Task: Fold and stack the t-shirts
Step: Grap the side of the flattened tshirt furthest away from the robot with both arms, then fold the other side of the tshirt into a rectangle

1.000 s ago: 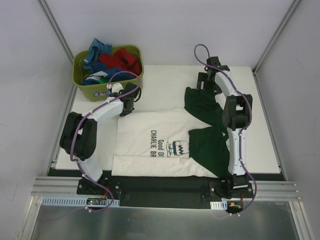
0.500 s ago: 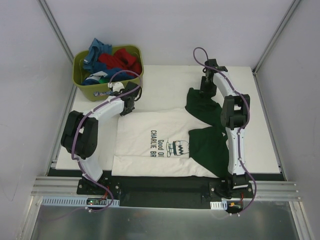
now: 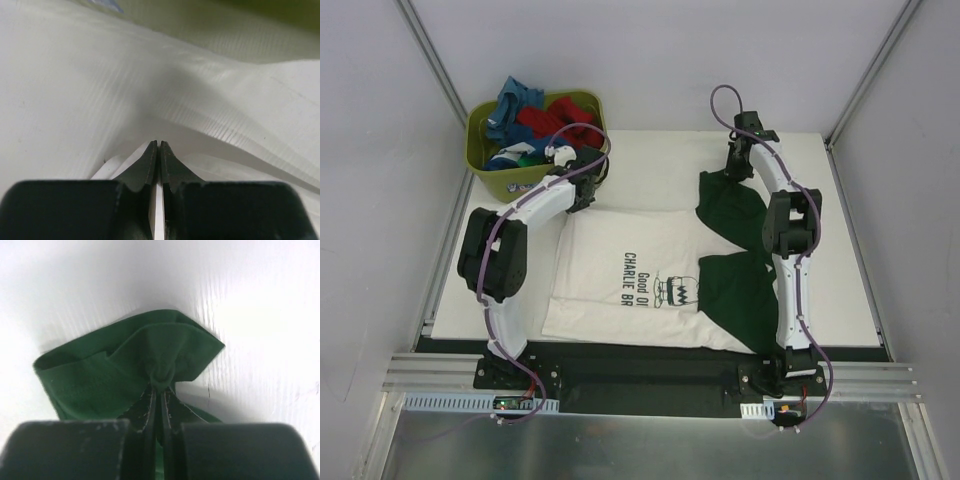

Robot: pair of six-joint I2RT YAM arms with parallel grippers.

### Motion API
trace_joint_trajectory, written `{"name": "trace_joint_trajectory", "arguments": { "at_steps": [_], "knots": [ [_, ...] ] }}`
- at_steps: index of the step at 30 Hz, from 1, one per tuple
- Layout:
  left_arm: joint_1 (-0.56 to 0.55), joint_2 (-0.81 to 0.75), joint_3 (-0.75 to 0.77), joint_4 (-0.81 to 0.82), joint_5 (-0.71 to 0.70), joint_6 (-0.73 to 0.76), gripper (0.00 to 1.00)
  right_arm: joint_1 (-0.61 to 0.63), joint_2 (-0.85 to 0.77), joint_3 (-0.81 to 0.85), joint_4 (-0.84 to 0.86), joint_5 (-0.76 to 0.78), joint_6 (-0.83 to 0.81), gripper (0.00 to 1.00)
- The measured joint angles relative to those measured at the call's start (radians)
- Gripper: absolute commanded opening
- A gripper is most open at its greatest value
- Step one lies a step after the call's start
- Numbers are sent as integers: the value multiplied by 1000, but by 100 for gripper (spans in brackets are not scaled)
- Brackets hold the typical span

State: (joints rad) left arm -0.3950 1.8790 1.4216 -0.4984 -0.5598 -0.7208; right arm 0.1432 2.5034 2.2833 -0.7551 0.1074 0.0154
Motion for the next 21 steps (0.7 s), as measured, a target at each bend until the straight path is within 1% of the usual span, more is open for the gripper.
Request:
{"name": "trace_joint_trajectory", "arguments": {
  "at_steps": [5, 7, 8, 10, 14, 18, 21],
  "knots": [
    [27, 19, 48, 2, 0, 26, 0, -5, 0, 14, 84, -29, -51, 1],
    [32, 19, 50, 5, 1, 32, 0, -6, -12, -13, 125, -51, -79, 1],
    [36, 19, 50, 5, 3, 34, 0, -6, -37, -67, 161, -62, -94, 1],
    [36, 19, 48, 5, 9, 35, 0, -6, -89, -156, 182, -80, -112, 1],
    [31, 17, 19, 10, 13, 40, 0, -4, -254, -379, 229, -153, -145, 1],
    [11, -13, -56, 13, 17, 40, 0, 11, -428, -544, 262, -184, -179, 0],
    [-3, -65, -122, 12, 25, 35, 0, 47, -568, -658, 280, -182, -206, 1]
  ]
}}
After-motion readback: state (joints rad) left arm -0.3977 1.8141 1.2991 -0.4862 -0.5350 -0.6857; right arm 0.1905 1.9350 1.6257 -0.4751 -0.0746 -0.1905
